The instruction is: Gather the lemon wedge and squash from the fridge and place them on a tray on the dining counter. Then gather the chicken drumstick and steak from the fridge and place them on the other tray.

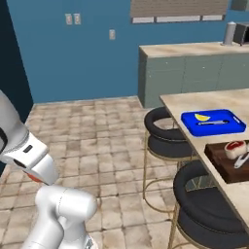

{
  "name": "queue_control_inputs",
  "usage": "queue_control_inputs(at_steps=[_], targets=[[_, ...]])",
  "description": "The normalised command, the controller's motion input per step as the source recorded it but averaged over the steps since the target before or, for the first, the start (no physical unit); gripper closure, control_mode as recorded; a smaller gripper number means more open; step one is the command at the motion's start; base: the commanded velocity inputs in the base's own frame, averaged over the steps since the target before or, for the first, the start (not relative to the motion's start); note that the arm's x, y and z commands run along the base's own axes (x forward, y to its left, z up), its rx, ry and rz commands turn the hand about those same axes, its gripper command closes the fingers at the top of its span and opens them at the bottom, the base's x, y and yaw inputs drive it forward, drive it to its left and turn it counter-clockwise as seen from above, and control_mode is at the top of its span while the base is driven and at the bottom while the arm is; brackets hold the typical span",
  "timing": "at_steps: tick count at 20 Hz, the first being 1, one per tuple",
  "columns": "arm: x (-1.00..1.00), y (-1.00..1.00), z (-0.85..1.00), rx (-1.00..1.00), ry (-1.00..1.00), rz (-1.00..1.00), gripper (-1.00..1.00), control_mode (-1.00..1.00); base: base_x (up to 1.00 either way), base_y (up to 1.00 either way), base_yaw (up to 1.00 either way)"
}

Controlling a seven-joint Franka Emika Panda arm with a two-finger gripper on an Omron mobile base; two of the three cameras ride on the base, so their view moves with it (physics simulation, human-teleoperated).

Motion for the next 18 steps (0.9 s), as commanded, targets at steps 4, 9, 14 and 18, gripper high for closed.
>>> queue_control_inputs(at_steps=[4, 9, 14, 18], targets=[[0.0, 0.0, 0.0, 0.0, 0.0, 0.0, 1.0, 1.0, 0.62, 0.62, -0.5], [0.0, 0.0, 0.0, 0.0, 0.0, 0.0, 1.0, 1.0, 0.6, 0.61, -0.5], [0.0, 0.0, 0.0, 0.0, 0.0, 0.0, 1.0, 1.0, 0.74, 0.58, -0.48], [0.0, 0.0, 0.0, 0.0, 0.0, 0.0, 1.0, 1.0, 0.78, 0.5, -0.47]])
